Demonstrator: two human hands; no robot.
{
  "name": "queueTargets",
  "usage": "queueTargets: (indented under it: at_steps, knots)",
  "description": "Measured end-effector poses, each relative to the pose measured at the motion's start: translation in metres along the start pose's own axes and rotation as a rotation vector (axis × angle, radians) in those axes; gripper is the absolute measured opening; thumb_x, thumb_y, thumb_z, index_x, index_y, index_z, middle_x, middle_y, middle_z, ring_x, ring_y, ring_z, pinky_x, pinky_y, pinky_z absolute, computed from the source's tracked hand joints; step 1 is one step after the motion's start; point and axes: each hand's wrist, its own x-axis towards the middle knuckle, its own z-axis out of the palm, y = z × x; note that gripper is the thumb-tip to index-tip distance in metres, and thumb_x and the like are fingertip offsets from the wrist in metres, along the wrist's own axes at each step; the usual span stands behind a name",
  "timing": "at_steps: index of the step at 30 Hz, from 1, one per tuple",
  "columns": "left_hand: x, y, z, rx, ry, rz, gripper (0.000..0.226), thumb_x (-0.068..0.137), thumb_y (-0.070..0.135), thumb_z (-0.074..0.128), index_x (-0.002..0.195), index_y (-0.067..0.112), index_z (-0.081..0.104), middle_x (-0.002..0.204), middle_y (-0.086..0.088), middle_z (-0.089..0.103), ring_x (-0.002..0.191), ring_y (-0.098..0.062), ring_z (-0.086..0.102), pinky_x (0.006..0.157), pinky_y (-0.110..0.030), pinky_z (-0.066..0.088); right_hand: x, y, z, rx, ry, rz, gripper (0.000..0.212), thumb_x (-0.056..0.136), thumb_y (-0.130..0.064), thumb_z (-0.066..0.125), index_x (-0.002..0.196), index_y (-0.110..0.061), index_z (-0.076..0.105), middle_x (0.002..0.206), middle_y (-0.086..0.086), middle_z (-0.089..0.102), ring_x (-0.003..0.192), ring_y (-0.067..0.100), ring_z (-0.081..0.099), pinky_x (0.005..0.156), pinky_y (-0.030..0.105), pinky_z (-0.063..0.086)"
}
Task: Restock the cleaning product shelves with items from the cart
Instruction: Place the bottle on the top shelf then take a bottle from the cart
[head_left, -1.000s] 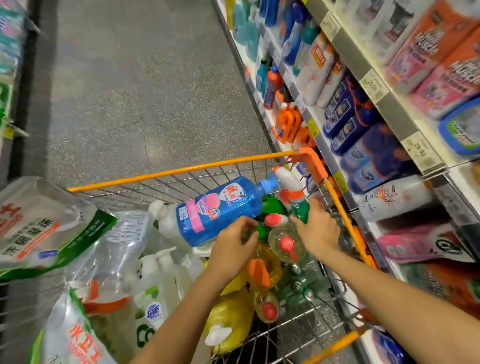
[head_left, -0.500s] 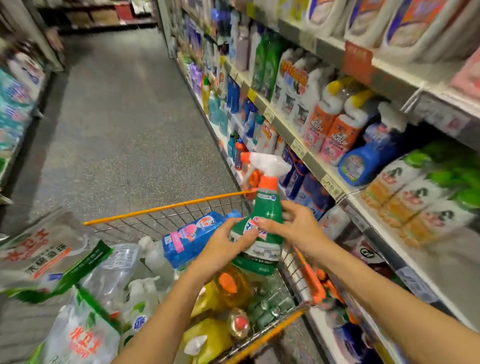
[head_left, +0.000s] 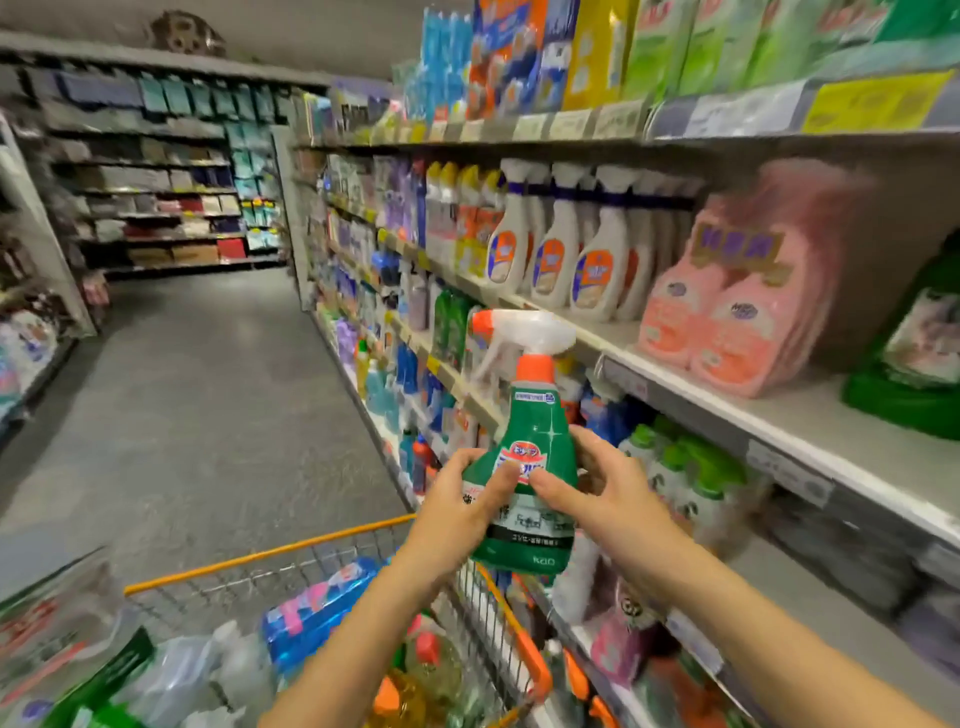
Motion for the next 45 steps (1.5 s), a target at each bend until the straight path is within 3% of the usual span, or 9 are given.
queueTargets:
  at_steps: [9,15,18,21,24,28,32,37,45]
  knots:
    - [0.087,0.141,0.057,-0.054,-0.18,0.408,0.043,0.08,0.057,0.058,0.101,0.02,0.058,0.082,0.008,0.069,0.073,-0.003,0.067,0.062,-0.019,0.052,0.036,-0.14,-0.086,-0.15,0.223,-0.242,0.031,0.085,-0.011,0.07,0.114,-0.015,0.06,0.098,-0.001,0.071,0.081,0.005,0.068,0.071,0.023,0.055]
    - [0.163,0.203,0.091,-0.144,-0.256,0.568,0.026,0.093,0.041,0.053,0.099,0.016,0.058,0.073,0.012,0.069,0.068,0.002,0.066,0.057,-0.016,0.05,0.091,-0.195,-0.13,-0.256,0.364,-0.296,0.035,0.086,-0.011,0.07,0.119,-0.009,0.06,0.106,0.01,0.071,0.098,0.025,0.069,0.085,0.039,0.057]
    - [0.208,0.227,0.107,-0.16,-0.248,0.646,0.051,0.083,0.062,0.056,0.102,0.015,0.062,0.09,0.0,0.072,0.084,-0.013,0.07,0.07,-0.029,0.057,0.12,-0.213,-0.148,-0.278,0.443,-0.335,0.033,0.086,-0.008,0.069,0.118,-0.006,0.058,0.106,0.013,0.07,0.093,0.024,0.07,0.081,0.036,0.058]
    - [0.246,0.252,0.124,-0.211,-0.228,0.709,0.071,0.088,0.07,0.039,0.114,0.007,0.061,0.108,-0.018,0.067,0.099,-0.028,0.067,0.083,-0.04,0.056,0.148,-0.233,-0.167,-0.315,0.524,-0.348,0.026,0.088,-0.011,0.068,0.113,-0.012,0.058,0.101,0.004,0.069,0.083,0.011,0.068,0.065,0.023,0.055]
    - [0.29,0.272,0.139,-0.305,-0.112,0.7,0.06,0.103,0.05,0.014,0.118,0.01,0.057,0.107,-0.005,0.066,0.099,-0.017,0.065,0.089,-0.036,0.054,0.176,-0.252,-0.188,-0.361,0.604,-0.349,0.028,0.088,-0.018,0.069,0.113,-0.015,0.059,0.103,0.002,0.068,0.09,0.015,0.068,0.065,0.026,0.051]
    - [0.35,0.265,0.155,0.318,0.028,0.894,0.055,0.1,0.045,0.017,0.11,0.011,0.059,0.107,-0.005,0.061,0.102,-0.024,0.056,0.096,-0.044,0.042,0.203,-0.268,-0.214,-0.486,0.713,-0.399,0.024,0.09,-0.019,0.067,0.109,-0.017,0.051,0.102,0.002,0.064,0.096,0.018,0.065,0.078,0.034,0.056]
    - [0.372,0.244,0.168,0.769,0.003,0.88,0.046,0.104,0.036,0.02,0.106,0.016,0.061,0.113,-0.004,0.062,0.111,-0.026,0.053,0.112,-0.045,0.02,0.229,-0.263,-0.237,-0.666,0.793,-0.321,0.035,0.088,-0.024,0.069,0.117,-0.014,0.053,0.11,0.005,0.065,0.101,0.022,0.063,0.09,0.045,0.054]
    - [0.374,0.232,0.185,0.582,0.187,0.938,0.038,0.097,0.036,0.018,0.073,0.021,0.043,0.079,0.007,0.046,0.09,-0.024,0.05,0.11,-0.048,0.021,0.25,-0.248,-0.255,-0.743,0.784,-0.239,0.03,0.09,-0.024,0.067,0.117,-0.018,0.055,0.108,0.001,0.065,0.1,0.021,0.063,0.089,0.042,0.054]
    - [0.388,0.224,0.196,0.28,0.33,1.054,0.032,0.094,0.034,0.026,0.063,0.028,0.036,0.068,0.014,0.04,0.076,-0.014,0.04,0.105,-0.043,0.023,0.267,-0.253,-0.283,-0.811,0.582,0.085,0.035,0.091,-0.027,0.065,0.122,-0.016,0.053,0.112,0.006,0.067,0.104,0.026,0.064,0.081,0.044,0.057]
